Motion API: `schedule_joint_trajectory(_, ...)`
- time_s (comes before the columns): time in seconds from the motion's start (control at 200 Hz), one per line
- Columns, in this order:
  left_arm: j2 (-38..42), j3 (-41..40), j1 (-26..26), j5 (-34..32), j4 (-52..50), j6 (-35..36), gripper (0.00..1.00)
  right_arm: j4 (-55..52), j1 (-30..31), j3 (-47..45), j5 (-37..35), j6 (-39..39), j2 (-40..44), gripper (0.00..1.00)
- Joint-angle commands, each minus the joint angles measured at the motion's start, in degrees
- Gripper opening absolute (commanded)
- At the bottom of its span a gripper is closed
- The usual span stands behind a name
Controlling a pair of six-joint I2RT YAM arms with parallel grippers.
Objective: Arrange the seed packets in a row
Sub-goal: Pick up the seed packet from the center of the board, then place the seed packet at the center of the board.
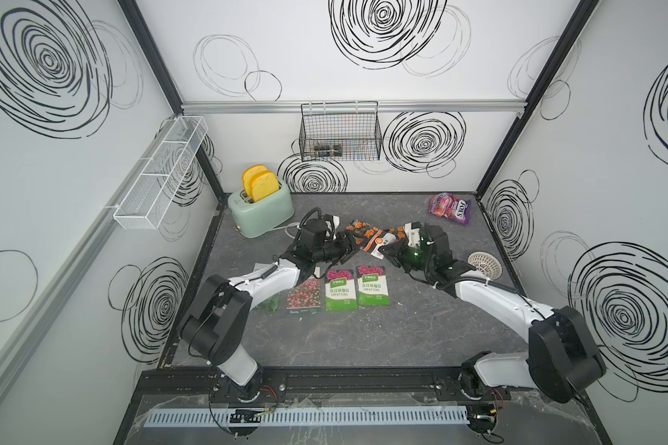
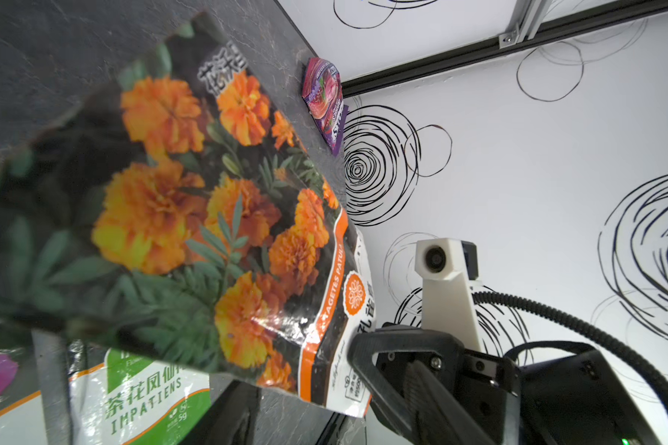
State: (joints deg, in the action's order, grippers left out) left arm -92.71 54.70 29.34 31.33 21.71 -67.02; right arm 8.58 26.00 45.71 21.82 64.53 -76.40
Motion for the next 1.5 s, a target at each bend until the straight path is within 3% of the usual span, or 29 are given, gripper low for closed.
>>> schedule_joint_trajectory(0.0,-0.46,-1.06,0.96,-0.65,5.40,-1.05,0.42,-0.83,0.98,-0.19,-0.84,2.00,1.77,0.00)
schedule_joint_trajectory(0.05,-0.67,-0.95,1.28,-0.90,5.67,-0.86,0.27,-1.08,1.41,-0.26,-0.97,2.02,1.99,0.00)
schedule_joint_trajectory(0.195,-1.16,0.68,1.81,-1.63,3.95,0.98,0.00,-1.79,2.88,-0.71,-1.75,1.82,2.74,0.00)
schedule_joint_trajectory(0.365,-0.55,3.05,1.78,-1.80,-0.30,5.42,0.00,-4.84,3.70,-0.74,-3.46,-0.31,4.46,0.00)
schedule_joint_trajectory(0.435,-0.24,4.23,1.61,-1.48,-3.14,8.42,0.00,-9.00,3.71,-0.16,-5.63,-3.19,6.18,0.25)
schedule_joint_trajectory(0.57,-0.75,6.64,1.33,1.73,-10.12,16.59,0.00,-21.47,3.27,2.18,-12.94,-11.59,11.73,1.00)
schedule_joint_trajectory(0.68,-2.31,7.94,2.21,5.91,-14.87,22.94,0.00,-28.77,2.12,3.42,-18.70,-16.82,17.54,0.98)
schedule_joint_trajectory(0.856,-5.32,9.24,7.13,9.05,-20.14,32.45,0.00,-37.63,-2.71,6.50,-19.31,-22.52,21.03,0.98)
schedule_joint_trajectory(1.151,-14.94,14.23,16.85,8.87,-18.06,32.28,0.00,-44.49,-11.84,10.05,-16.07,-30.27,17.99,0.98)
schedule_joint_trajectory(1.491,-27.94,26.33,18.91,8.38,-20.54,31.20,0.00,-44.31,-15.64,9.58,-14.71,-31.99,19.47,0.98)
